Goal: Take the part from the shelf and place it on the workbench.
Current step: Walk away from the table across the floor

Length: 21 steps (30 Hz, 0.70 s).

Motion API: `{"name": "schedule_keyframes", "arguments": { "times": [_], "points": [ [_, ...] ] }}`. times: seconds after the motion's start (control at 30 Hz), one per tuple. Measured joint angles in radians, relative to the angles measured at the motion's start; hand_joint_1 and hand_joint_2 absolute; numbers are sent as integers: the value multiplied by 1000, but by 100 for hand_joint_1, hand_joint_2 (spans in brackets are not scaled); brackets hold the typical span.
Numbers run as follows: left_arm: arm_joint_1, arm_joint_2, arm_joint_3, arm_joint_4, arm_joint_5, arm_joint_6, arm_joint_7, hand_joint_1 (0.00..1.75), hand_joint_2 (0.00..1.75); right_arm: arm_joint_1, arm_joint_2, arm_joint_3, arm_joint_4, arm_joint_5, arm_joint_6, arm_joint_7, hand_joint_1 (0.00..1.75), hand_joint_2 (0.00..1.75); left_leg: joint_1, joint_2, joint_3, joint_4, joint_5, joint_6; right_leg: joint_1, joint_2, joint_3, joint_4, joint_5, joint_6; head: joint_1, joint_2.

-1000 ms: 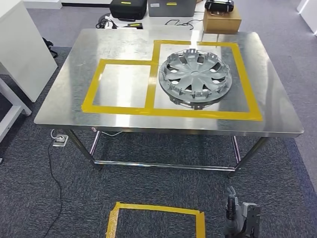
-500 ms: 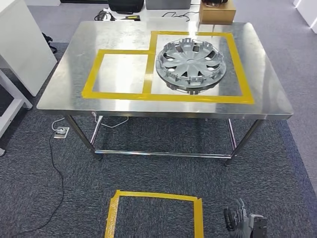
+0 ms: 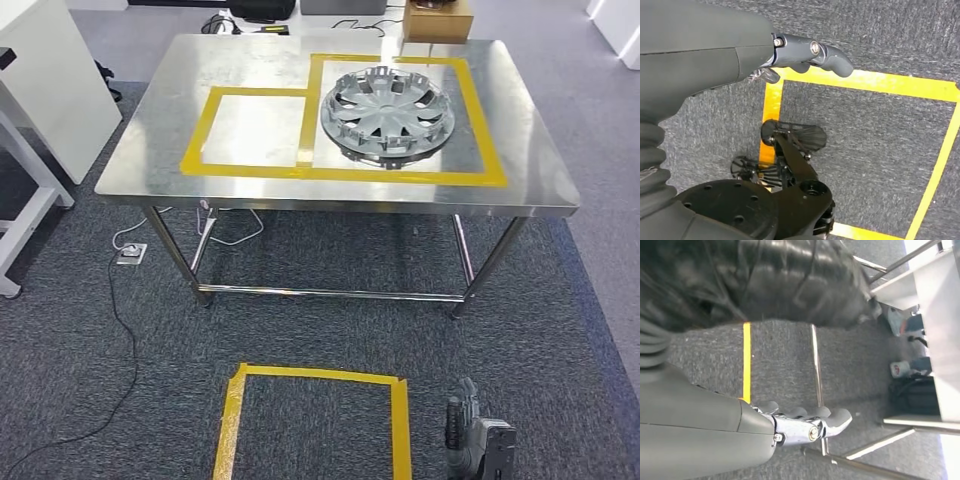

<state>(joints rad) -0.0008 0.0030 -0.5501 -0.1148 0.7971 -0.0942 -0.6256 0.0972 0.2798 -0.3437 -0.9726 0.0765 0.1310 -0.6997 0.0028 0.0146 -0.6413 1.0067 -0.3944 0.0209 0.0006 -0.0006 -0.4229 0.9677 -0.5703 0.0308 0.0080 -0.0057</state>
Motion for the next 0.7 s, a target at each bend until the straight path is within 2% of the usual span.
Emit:
{"name": "schedule_keyframes", "arguments": {
  "times": [0.07, 0.1, 0.13, 0.17, 0.23, 0.27, 0.3, 0.33, 0.37, 0.4, 0.43, 0.47, 0.5, 0.53, 0.57, 0.6, 0.63, 0.67, 0.7],
  "points": [
    [-1, 1, -3, 2, 6, 1, 0, 0, 175, 9, 0, 29, -8, -8, -15, -1, 0, 0, 2, 0, -4, -5, 19, -12, 1, -2, -11, -10, 11, -13, 1, 0],
    [-1, 2, -5, 4, 8, 2, 0, 0, 175, 13, 1, 41, -11, -11, -18, -2, 0, 0, 3, -2, -9, -1, 10, -19, 0, -3, -22, -11, 22, -22, 2, 0],
    [1, 3, -7, 5, 9, 2, 0, 0, 175, 15, 1, 52, -13, -14, -19, -3, 0, 0, 4, -4, -16, 17, -20, -25, -2, -5, -35, -12, 35, -31, -1, 0],
    [2, 4, -10, 6, 10, 3, 0, 0, 175, 16, 2, 63, -14, -17, -19, -4, 0, 0, 5, -6, -26, 53, -70, -30, -4, -6, -50, -13, 50, -38, -5, 0],
    [3, 3, -16, 7, 10, 3, 0, 0, 175, 18, 2, 77, -15, -22, -19, -4, 0, 0, 7, -8, -42, 173, -183, -39, -2, -8, -80, -10, 76, -45, -14, 0],
    [2, 4, -19, 7, 10, 3, 0, 0, 175, 19, 2, 82, -15, -24, -19, -4, 0, 0, 8, -8, -42, 232, -210, -42, -1, -9, -96, -7, 90, -45, -16, 0],
    [1, 4, -20, 7, 10, 3, 0, 0, 175, 19, 2, 86, -15, -26, -19, -4, 0, 0, 8, -8, -34, 272, -210, -43, -1, -10, -114, -1, 103, -44, -16, 0],
    [0, 4, -21, 7, 10, 3, 0, 0, 175, 19, 2, 89, -15, -28, -18, -4, 0, 0, 8, -8, -14, 281, -188, -44, -1, -11, -134, 6, 114, -42, -17, 0],
    [0, 4, -22, 7, 11, 3, 0, 0, 175, 19, 2, 91, -15, -31, -16, -4, 0, 0, 8, -8, 22, 253, -158, -43, -1, -11, -155, 14, 124, -39, -17, 0],
    [-1, 5, -22, 7, 12, 3, 0, 0, 175, 19, 2, 93, -15, -36, -13, -4, 0, 0, 8, -9, 73, 195, -137, -40, -2, -11, -175, 24, 133, -35, -17, 0],
    [-2, 5, -23, 7, 12, 3, 0, 0, 175, 18, 2, 95, -15, -42, -7, -4, 0, 0, 7, -11, 131, 115, -137, -36, -1, -10, -191, 34, 141, -31, -17, 0],
    [-4, 5, -24, 7, 14, 3, 1, 0, 175, 17, 2, 95, -15, -48, -1, -4, 0, 0, 6, -13, 177, 45, -147, -31, -1, -10, -203, 40, 149, -26, -17, 0],
    [-5, 5, -25, 7, 15, 3, 1, 0, 175, 15, 2, 96, -15, -53, 5, -4, 0, 0, 3, -15, 206, -6, -160, -24, -1, -10, -210, 44, 160, -21, -16, 0],
    [-6, 5, -26, 7, 16, 3, 2, 0, 175, 13, 2, 97, -15, -55, 8, -4, 0, 0, -1, -16, 215, -30, -168, -17, -1, -10, -214, 43, 171, -15, -16, 0],
    [-5, 4, -27, 7, 18, 3, 3, 0, 175, 12, 2, 97, -15, -55, 10, -4, 0, 0, -2, -15, 206, -34, -161, -8, -2, -10, -217, 38, 184, -10, -16, 0],
    [-5, 4, -29, 7, 18, 3, 5, 0, 175, 11, 2, 97, -14, -55, 10, -4, 0, 0, -2, -12, 195, -36, -148, 1, -4, -8, -222, 37, 184, -5, -18, 0],
    [-5, 3, -31, 8, 19, 2, 6, 0, 175, 11, 1, 98, -13, -55, 9, -4, 0, 0, -1, -9, 180, -37, -134, 10, -4, -6, -231, 49, 162, 0, -17, 0],
    [-5, 3, -33, 8, 20, 2, 7, 0, 175, 11, 1, 98, -12, -54, 6, -4, 0, 0, 1, -6, 163, -40, -118, 18, -5, -4, -243, 78, 118, 5, -14, 0],
    [-6, 3, -35, 8, 22, 1, 8, 0, 175, 10, 1, 99, -11, -54, 4, -4, 0, 0, 2, -3, 146, -40, -103, 23, -6, -2, -256, 127, 58, 9, -11, 0]
  ]
}}
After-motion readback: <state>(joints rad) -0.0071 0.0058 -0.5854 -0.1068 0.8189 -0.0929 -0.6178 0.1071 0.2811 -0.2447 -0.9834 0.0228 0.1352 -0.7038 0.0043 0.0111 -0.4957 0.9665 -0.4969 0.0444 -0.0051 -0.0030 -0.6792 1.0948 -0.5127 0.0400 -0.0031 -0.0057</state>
